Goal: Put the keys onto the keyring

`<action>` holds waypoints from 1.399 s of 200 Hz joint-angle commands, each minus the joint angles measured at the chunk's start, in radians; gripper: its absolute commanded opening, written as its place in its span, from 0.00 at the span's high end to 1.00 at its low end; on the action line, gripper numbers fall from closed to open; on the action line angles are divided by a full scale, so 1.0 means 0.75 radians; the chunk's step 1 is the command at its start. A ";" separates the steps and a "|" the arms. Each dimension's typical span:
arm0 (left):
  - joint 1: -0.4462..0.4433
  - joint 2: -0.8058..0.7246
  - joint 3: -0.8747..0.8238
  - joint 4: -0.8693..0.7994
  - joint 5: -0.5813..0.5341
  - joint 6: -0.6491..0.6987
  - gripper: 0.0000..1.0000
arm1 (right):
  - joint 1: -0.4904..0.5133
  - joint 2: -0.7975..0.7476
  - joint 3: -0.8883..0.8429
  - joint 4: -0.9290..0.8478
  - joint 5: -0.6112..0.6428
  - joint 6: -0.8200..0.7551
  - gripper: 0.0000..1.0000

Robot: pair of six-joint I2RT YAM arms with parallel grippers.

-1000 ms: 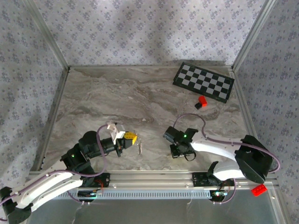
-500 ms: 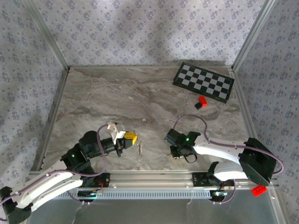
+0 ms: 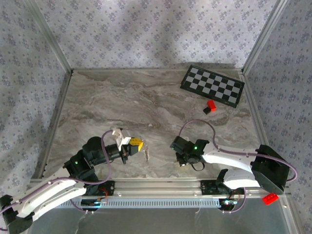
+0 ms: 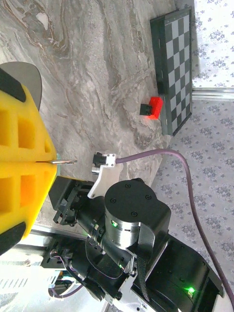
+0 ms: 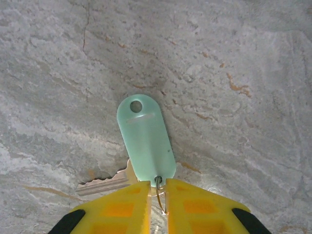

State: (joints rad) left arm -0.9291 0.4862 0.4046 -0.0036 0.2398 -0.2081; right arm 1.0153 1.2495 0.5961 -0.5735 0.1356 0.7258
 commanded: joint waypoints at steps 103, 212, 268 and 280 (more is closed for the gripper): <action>0.008 -0.020 0.039 0.047 0.016 -0.009 1.00 | 0.006 -0.005 0.095 -0.166 0.031 -0.015 0.99; 0.005 -0.073 0.005 0.063 0.015 -0.013 1.00 | -0.151 0.538 0.538 -0.636 -0.289 -0.285 1.00; 0.003 -0.067 -0.002 0.073 0.026 -0.013 1.00 | -0.243 0.644 0.612 -0.650 -0.278 -0.412 1.00; 0.003 -0.066 -0.002 0.074 0.025 -0.015 1.00 | -0.248 0.647 0.610 -0.644 -0.268 -0.419 0.98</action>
State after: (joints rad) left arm -0.9295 0.4404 0.4038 -0.0021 0.2401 -0.2085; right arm 0.8368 1.7176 1.0344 -1.0153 -0.0681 0.4614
